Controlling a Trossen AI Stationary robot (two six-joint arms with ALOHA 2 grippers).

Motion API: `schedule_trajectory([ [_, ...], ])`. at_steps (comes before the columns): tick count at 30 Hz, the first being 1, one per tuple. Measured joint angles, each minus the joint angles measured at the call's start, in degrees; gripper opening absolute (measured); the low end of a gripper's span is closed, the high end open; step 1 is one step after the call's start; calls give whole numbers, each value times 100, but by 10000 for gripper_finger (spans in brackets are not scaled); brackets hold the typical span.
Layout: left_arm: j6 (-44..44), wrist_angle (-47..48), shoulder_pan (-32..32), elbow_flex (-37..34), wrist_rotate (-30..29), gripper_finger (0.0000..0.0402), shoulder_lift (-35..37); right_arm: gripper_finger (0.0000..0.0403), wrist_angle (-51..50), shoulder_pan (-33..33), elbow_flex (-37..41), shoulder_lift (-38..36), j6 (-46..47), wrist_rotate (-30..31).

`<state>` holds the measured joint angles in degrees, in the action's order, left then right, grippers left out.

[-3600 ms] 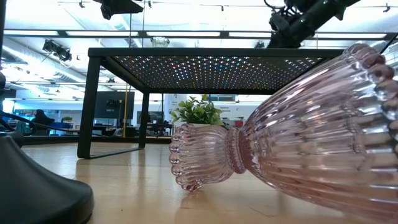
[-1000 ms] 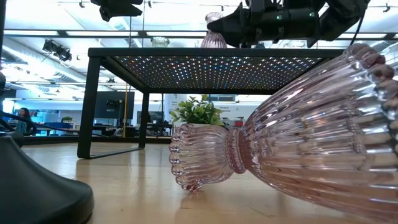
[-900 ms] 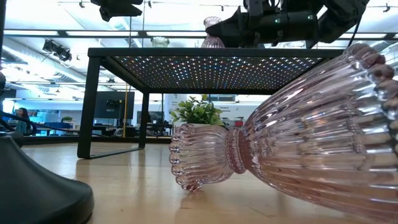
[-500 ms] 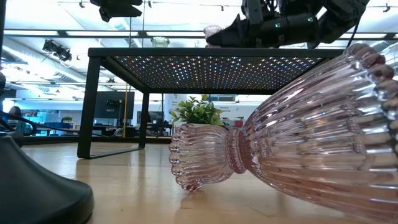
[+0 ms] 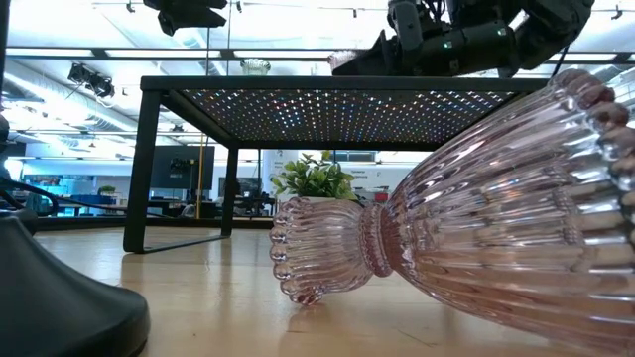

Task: Pick & Place candle stick holders
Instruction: Put the top right pink glass candle holder on the shelf aligned with the other glass candle holder

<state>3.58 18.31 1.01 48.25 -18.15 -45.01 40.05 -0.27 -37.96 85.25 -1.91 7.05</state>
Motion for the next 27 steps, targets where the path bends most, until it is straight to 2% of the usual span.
schedule_trajectory([
  [8, 30, 2, -1, 0, 3, 225, 0, 100, 1336, 14, 605, 0, 176, -14],
  [27, 25, -2, 0, 2, -2, 225, 0, 100, 1415, 39, 605, -2, 229, 1],
])
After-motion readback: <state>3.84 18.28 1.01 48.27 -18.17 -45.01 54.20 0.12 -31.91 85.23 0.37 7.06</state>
